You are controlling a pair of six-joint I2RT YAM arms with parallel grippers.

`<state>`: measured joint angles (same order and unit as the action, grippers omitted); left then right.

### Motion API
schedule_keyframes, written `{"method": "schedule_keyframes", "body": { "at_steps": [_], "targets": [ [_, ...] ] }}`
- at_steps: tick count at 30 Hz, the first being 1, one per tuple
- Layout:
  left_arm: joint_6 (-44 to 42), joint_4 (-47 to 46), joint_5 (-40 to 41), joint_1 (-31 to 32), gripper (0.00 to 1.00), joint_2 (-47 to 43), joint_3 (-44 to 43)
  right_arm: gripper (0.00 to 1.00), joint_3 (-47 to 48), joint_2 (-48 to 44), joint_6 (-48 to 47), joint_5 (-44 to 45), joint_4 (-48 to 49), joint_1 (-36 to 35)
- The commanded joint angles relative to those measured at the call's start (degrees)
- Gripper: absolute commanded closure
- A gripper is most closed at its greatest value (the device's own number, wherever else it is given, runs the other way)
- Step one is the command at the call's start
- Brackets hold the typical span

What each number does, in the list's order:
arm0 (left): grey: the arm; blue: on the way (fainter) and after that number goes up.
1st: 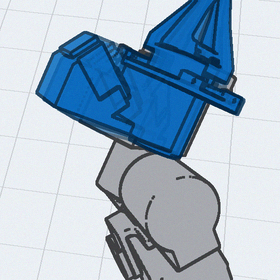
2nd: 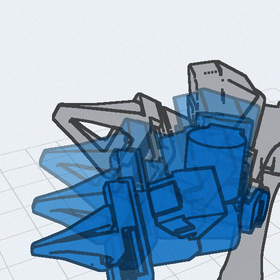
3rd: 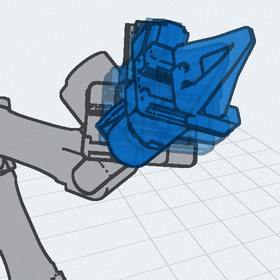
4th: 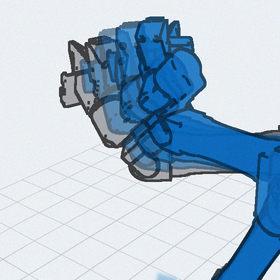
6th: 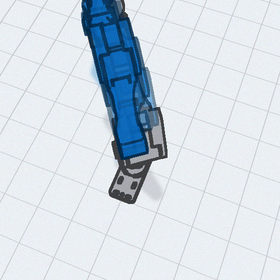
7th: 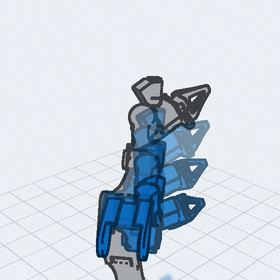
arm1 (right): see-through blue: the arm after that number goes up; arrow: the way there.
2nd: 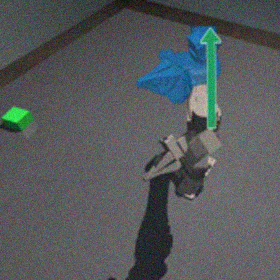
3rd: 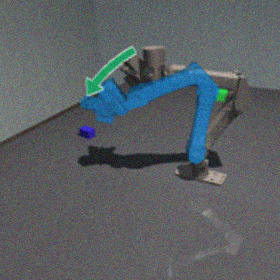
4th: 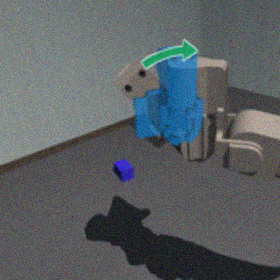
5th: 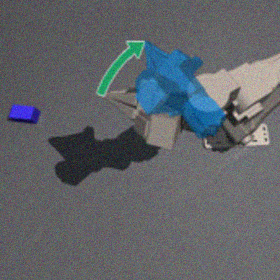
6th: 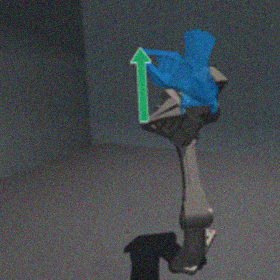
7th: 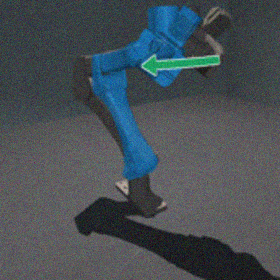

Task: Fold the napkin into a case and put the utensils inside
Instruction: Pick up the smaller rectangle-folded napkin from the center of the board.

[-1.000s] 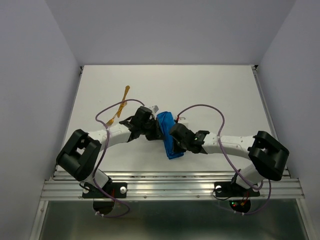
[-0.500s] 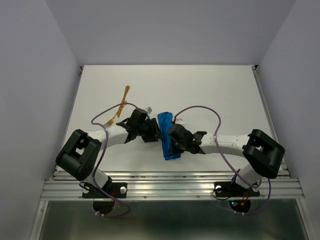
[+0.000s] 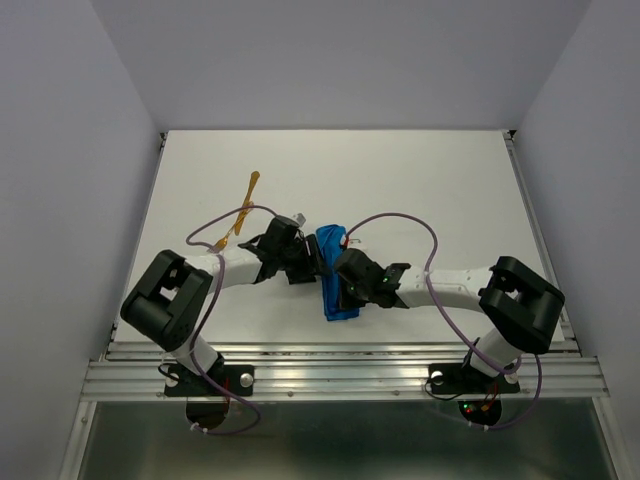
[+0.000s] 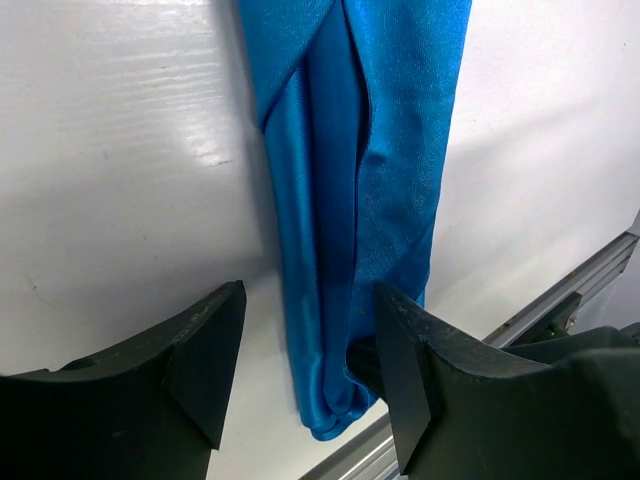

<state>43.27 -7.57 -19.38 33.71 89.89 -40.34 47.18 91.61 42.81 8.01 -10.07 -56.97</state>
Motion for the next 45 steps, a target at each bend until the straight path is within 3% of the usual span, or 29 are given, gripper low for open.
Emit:
{"method": "schedule_keyframes", "body": {
  "at_steps": [1, 7, 18, 28, 37, 41, 45],
  "targets": [
    [-1.0, -0.6, 1.1, 0.7, 0.36, 1.4, -2.6, 0.98, 1.5, 0.4, -1.1, -0.4, 1.4, 0.2],
    [-0.6, -0.5, 3.6, 0.9, 0.39, 4.5, -5.3, 0.98, 1.5, 0.1, -1.0, -0.1, 1.2, 0.2],
    [-0.2, 1.0, 6.5, 2.1, 0.54, 10.1, -8.0, 0.98, 1.6, 0.0, -1.4, 0.3, 0.4, 0.2],
    [-0.8, 2.9, 8.7, 2.2, 1.00, 11.3, -9.0, 0.96, 2.8, -1.0, -2.6, 1.4, -1.4, 0.2],
    [-1.6, 2.9, 8.5, 2.2, 1.00, 10.8, -9.3, 0.89, 6.1, -3.9, -4.5, 4.5, -3.9, 0.2],
    [-2.3, 2.6, 8.2, 2.2, 1.00, 10.1, -9.1, 0.81, 6.7, -5.7, -3.9, 4.9, -3.9, 4.1],
    [-2.8, 2.2, 7.9, 2.2, 1.00, 9.8, -8.5, 0.80, 7.5, -5.6, -4.0, 3.4, -3.8, 8.2]
  ]
}}
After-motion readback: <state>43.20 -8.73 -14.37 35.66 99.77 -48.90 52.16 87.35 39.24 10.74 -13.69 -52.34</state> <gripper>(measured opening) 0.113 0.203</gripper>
